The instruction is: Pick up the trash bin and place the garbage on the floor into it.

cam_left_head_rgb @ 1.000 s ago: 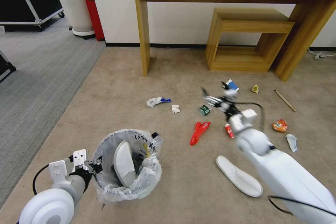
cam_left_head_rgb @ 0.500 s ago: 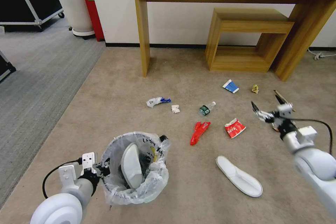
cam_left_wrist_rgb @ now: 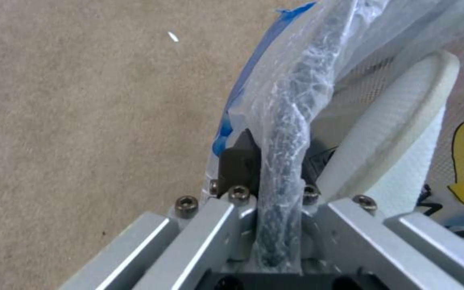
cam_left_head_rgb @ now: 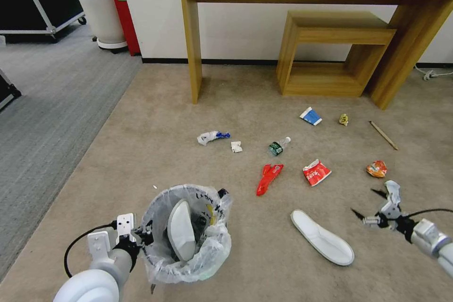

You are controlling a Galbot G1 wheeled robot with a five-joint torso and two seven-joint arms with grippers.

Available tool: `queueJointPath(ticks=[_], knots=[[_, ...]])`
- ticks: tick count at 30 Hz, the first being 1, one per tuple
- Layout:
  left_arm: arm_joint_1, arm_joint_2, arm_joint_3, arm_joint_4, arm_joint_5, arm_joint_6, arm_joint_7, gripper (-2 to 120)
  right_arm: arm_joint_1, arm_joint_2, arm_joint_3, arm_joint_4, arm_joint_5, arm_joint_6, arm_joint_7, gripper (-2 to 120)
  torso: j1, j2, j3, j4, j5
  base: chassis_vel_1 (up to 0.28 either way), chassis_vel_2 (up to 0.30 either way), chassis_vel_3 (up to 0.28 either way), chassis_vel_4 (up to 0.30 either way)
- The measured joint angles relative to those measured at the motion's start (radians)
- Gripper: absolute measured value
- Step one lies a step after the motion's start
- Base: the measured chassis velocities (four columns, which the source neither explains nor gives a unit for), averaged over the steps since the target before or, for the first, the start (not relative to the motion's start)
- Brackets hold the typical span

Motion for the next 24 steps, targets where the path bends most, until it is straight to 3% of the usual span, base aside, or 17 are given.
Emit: queueJointPath(ticks=[6, 24], knots=[[0.005, -0.001, 0.002, 0.002, 0.003, 0.000, -0.006, 0, 0.032, 0.064, -0.067, -0.055, -0.045, 0.015, 0.004, 100, 0.000, 0.000, 0.000, -0.0002, 0.0001, 0.000, 0.000, 0.000, 0.000], [0.020, 0.003, 0.018, 0.008, 0.015, -0.001, -0.011, 0, 0.061, 0.144, -0.104, -0.168, -0.095, 0.042, -0.013, 100, 0.000, 0.000, 0.000, -0.0002, -0.0003, 0.000, 0.000, 0.000, 0.000]])
